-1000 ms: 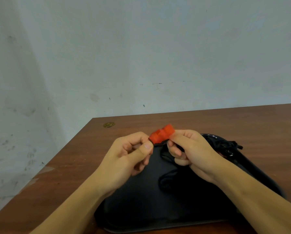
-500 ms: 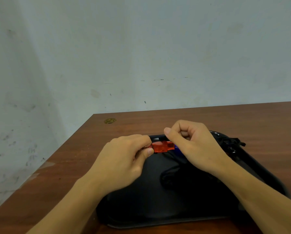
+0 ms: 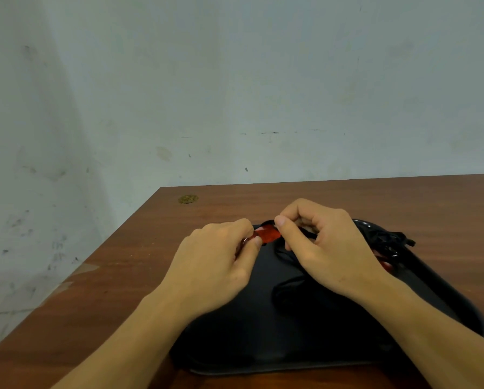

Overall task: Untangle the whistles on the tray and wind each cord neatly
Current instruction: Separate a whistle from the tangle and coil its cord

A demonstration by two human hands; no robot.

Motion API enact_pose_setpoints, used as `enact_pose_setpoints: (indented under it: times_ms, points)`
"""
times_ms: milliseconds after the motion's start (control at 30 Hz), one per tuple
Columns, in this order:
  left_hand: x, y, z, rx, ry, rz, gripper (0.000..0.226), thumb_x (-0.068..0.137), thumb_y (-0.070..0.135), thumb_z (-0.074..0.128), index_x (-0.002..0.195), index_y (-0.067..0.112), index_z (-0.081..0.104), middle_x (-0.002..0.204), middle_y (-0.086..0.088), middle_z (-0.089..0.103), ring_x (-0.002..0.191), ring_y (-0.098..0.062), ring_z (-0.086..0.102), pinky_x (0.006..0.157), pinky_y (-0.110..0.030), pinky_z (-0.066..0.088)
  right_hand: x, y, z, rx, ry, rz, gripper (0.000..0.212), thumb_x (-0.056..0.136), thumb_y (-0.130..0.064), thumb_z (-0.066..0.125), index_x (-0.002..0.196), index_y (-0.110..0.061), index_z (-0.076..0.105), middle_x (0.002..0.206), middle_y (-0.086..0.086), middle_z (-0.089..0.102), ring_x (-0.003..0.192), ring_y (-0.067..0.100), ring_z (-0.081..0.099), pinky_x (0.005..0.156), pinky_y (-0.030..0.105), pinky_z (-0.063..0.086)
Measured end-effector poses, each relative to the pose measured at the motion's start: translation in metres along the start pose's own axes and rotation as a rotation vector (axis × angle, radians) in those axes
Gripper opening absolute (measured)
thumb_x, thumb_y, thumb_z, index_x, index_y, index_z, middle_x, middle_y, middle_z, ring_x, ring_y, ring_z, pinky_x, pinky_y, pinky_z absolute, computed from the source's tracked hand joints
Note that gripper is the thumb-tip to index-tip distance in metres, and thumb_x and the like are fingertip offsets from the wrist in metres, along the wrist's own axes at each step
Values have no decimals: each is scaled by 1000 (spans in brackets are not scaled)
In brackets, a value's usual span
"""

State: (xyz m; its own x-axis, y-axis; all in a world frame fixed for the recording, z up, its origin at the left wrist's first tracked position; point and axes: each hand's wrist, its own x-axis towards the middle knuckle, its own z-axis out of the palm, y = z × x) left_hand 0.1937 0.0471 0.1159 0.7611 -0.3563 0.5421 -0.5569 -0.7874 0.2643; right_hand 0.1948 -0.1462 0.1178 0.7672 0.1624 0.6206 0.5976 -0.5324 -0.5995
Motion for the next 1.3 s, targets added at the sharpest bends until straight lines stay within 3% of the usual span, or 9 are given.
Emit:
enact_pose_setpoints:
  times_ms: [167,333,467,567,733,900,1033,1167,1300]
  points:
    - [-1,0,3,28,47,-31,28,93,48,38,78,25,46,63,8,50,59,-18,52,56,-41,47,-2,-3,4,53,-35,71,21,98,-29,56,79,-28,64,62,-5,65,58,11,63,66,38,55]
    - [-1,0,4,-22,155,-56,30,99,36,50,72,26,44,57,8,48,51,-13,48,49,-31,37,-5,-5,11,188,-263,206,35,104,-27,47,76,-19,66,50,-1,54,48,12,48,57,34,46]
    - [0,4,3,-378,136,-128,33,100,29,54,68,19,48,56,0,46,51,-13,42,52,-39,37,-3,-5,11,324,-317,274,42,105,-29,44,73,-13,65,49,-1,47,48,14,40,55,29,38]
    - [0,6,2,-785,50,-205,35,102,23,52,70,9,48,55,-5,46,49,-16,43,48,-27,33,-1,-2,6,452,-370,352,46,104,-36,46,69,-13,64,46,-3,44,40,7,32,46,17,30]
    - [-2,14,1,-1130,-92,-169,28,94,26,48,70,11,44,54,-6,40,47,-18,32,44,-24,25,1,0,-1,719,-413,466,42,97,-37,52,61,-17,57,46,-3,37,41,8,19,43,23,13]
    - [-3,17,0,-1024,-156,-23,32,90,35,50,68,13,42,51,-9,42,47,-22,31,47,-27,29,2,1,-5,859,-378,554,47,103,-20,45,56,-18,49,44,-5,32,41,8,17,43,23,10]
    - [-5,19,-5,-829,-160,71,34,92,33,46,70,8,46,52,-6,46,49,-15,39,55,-20,35,2,-1,-7,787,-435,555,44,102,-36,50,60,-20,49,45,-6,30,44,9,16,47,25,11]
    - [-7,21,-10,-754,-190,84,35,92,36,46,69,9,46,55,-14,45,54,-33,39,55,-44,36,1,0,-11,781,-459,544,41,92,-41,59,56,-22,55,47,-6,31,43,8,20,47,22,16]
    - [-8,26,-11,-749,-264,109,34,93,34,47,68,11,45,54,-4,47,52,-22,41,57,-39,38,2,3,-13,793,-417,502,39,85,-45,72,56,-21,59,59,1,41,52,13,30,52,28,19]
